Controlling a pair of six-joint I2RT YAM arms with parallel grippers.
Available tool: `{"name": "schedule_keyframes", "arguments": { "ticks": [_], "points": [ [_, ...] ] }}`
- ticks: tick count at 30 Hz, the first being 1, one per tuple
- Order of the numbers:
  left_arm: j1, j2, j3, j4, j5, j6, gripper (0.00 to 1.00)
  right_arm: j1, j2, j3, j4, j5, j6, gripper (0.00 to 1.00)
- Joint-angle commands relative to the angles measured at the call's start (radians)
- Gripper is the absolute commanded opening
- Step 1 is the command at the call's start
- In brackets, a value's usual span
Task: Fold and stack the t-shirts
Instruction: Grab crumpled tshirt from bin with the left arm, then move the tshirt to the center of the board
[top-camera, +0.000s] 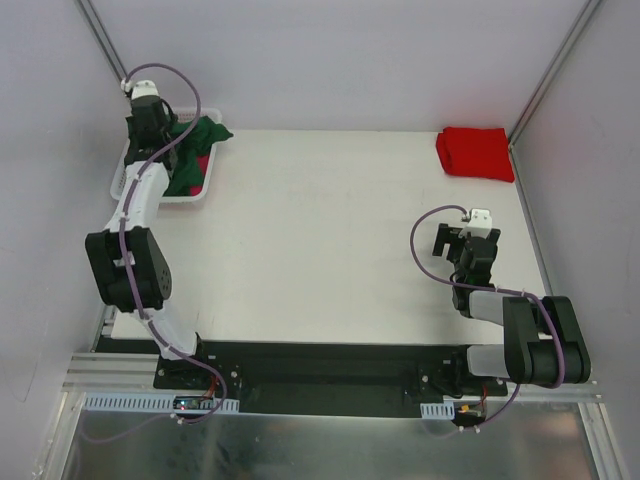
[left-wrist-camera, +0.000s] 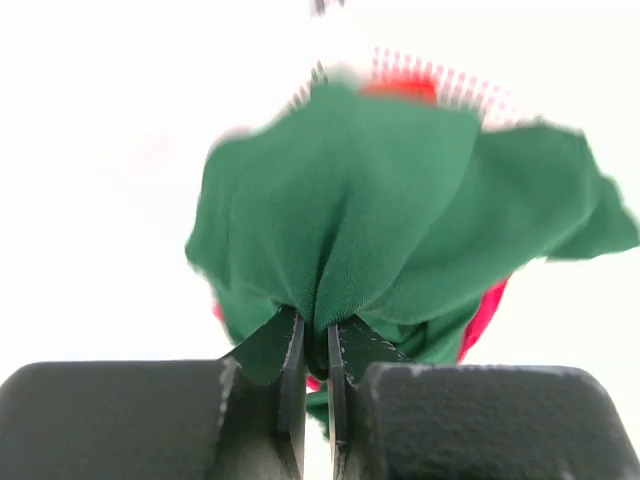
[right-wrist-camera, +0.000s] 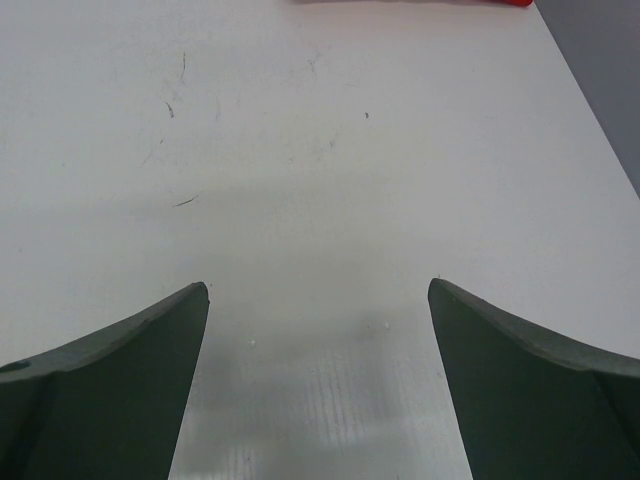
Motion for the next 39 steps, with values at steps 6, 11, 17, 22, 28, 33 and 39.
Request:
{"name": "schedule_keyframes", "arguments": {
  "ticks": [6, 11, 17, 22, 28, 33, 39],
  "points": [
    [0.004, -0.375, -0.046, 0.044, 0.038, 0.026, 0.0, 0.004, -0.004, -0.004, 0.054, -0.008, -0.005, 0.96],
    [0.004, -0.441, 0.018, 0.04, 0.168, 0.012, 0.0, 0.004, -0.002, -0.004, 0.054, -0.007, -0.005, 0.96],
    [0.003, -0.45, 0.154, -0.006, 0.352, -0.103, 0.0, 0.004, -0.004, -0.004, 0.052, -0.007, -0.005, 0.96],
    [0.003, -0.387, 0.317, -0.022, 0.43, -0.163, 0.0, 0.004, -0.004, -0.004, 0.054, -0.007, -0.005, 0.96],
    [0.003, -0.323, 0.476, -0.026, 0.45, -0.15, 0.0, 0.004, -0.004, -0.004, 0.054, -0.007, -0.004, 0.96],
    [0.004, -0.284, 0.562, 0.017, 0.444, -0.19, 0.0, 0.004, -0.004, -0.004, 0.054, -0.007, -0.005, 0.96],
    [0.003, -0.255, 0.616, 0.183, 0.458, -0.305, 0.0, 0.004, -0.004, -0.004, 0.054, -0.007, -0.004, 0.96]
  ]
}}
